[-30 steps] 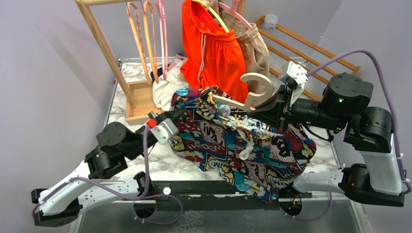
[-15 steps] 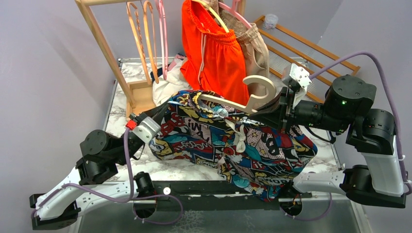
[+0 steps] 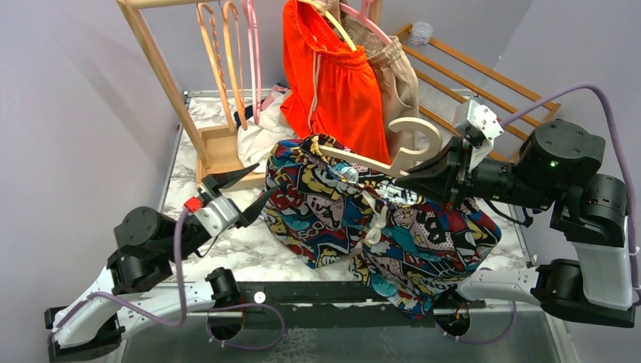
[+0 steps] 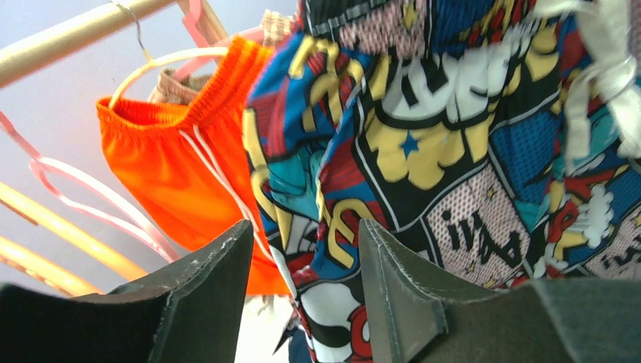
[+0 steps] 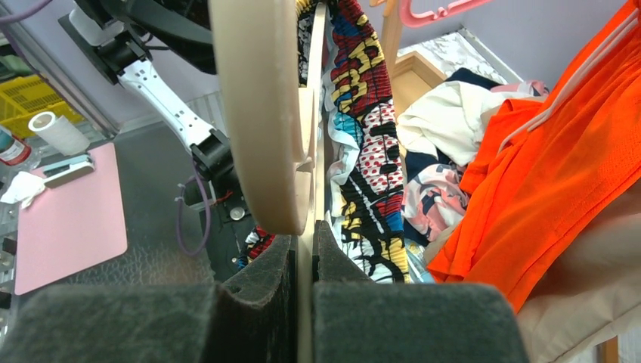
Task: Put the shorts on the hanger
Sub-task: Hang the shorts on the hanger.
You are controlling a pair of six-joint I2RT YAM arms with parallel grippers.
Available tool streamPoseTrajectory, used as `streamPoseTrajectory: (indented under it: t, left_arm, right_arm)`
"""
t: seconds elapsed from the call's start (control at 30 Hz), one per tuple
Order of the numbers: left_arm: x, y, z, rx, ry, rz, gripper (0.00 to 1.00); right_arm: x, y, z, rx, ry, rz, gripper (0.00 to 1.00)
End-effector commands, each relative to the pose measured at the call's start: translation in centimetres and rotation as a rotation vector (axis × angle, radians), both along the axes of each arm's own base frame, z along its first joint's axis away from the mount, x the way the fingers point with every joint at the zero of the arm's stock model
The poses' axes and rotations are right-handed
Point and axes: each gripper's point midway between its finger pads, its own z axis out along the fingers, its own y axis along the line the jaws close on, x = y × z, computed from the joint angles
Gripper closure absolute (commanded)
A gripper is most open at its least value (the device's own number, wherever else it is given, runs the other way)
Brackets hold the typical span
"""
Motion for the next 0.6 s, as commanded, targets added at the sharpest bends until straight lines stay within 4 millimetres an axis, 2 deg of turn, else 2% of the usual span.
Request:
streamPoseTrajectory:
  t: [0.0,0.13,0.27,0.4,0.47,0.57]
  left_arm:
    - [-2.2,1.2,4.9,-0.116,-0.047,-0.079,0.43]
    - [-3.1,0.5,8.4,-0.179,-0.087,-0.142,0.43]
    - [-3.9,-2.0,10.6,-0.197,-0.121,-0.247,0.41]
    - [-4.1,-4.8,11.1,-0.132,-0.157,-0.324,0.37]
    - [-3.8,-6.9,10.2,-0.055,-0.148,-0.360,0.35]
    - [-3.2,-7.9,10.1,-0.025,-0.153,-0.359,0.35]
  right_arm:
    - [0.0,-0.1,1.3,0.036,-0.039,0.004,0.99]
    - [0.9,0.9,0.0,-0.002,-0.019,-0.013,0.99]
    - [1.3,2.1,-0.6,-0.026,-0.014,0.007,0.99]
    - [1.3,2.9,-0.8,-0.038,-0.014,0.035,0.99]
    - [1.3,3.1,-1.0,-0.042,-0.011,0.040,0.99]
    - [2.4,2.9,-1.1,-0.043,-0.011,-0.023,0.99]
